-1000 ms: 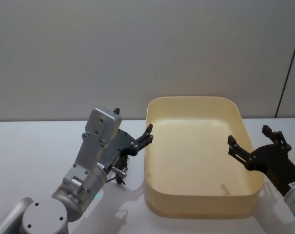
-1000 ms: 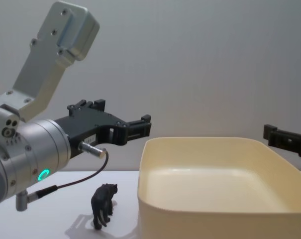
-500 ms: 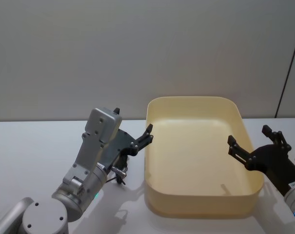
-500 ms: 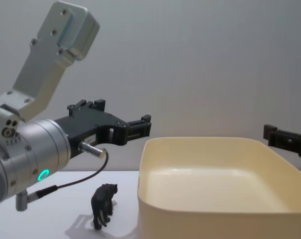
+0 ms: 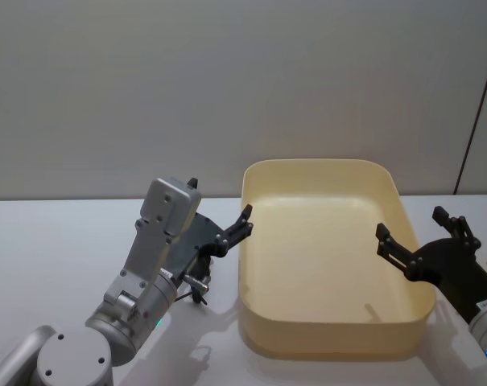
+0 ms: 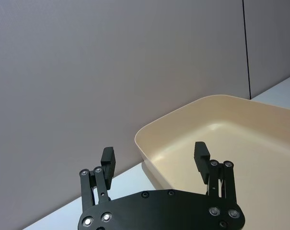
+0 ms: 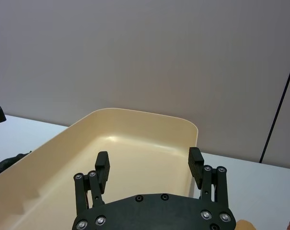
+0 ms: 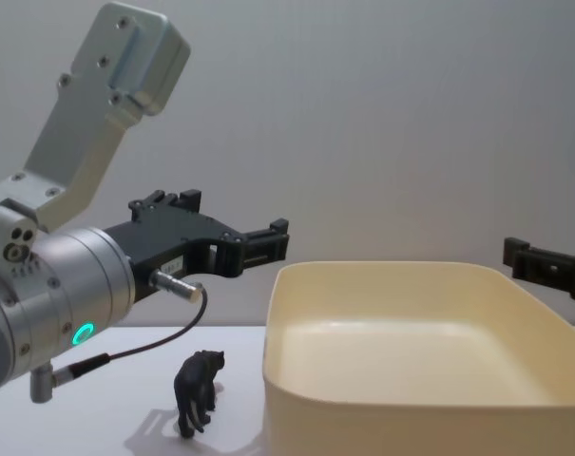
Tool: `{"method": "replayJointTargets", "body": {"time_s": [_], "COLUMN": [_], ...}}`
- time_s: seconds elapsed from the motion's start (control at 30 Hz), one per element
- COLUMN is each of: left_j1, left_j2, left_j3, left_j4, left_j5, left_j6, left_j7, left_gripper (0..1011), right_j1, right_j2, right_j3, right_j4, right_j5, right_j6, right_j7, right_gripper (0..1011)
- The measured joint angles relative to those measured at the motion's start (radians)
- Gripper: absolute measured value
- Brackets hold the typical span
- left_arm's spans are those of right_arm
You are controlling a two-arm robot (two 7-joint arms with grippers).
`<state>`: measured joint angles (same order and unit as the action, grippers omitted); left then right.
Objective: Pick up the toy alternately with two hands and place it into the central storage box.
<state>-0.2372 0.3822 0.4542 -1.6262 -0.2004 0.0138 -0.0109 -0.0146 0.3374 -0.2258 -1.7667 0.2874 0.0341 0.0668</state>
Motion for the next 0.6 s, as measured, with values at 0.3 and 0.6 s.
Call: {"method": "replayJointTargets", "body": {"time_s": [0.3, 0.6], "left_j1": [0.0, 0.0], "left_j2": [0.0, 0.0], "left_j3": [0.0, 0.0], "left_j4": [0.0, 0.0], "left_j5": [0.0, 0.0], "left_j6": [0.0, 0.0], "left_j7": [0.0, 0.0], "left_gripper": [1001, 1001], "right_j1": [0.0, 0.0], "right_j2": [0.0, 0.0], "right_j3": [0.0, 0.0], "right_j4": [0.0, 0.0], "right_j5": [0.0, 0.0], "right_j6": [0.0, 0.0], "right_j7": [0.0, 0.0], "right_gripper": [1001, 1001]}}
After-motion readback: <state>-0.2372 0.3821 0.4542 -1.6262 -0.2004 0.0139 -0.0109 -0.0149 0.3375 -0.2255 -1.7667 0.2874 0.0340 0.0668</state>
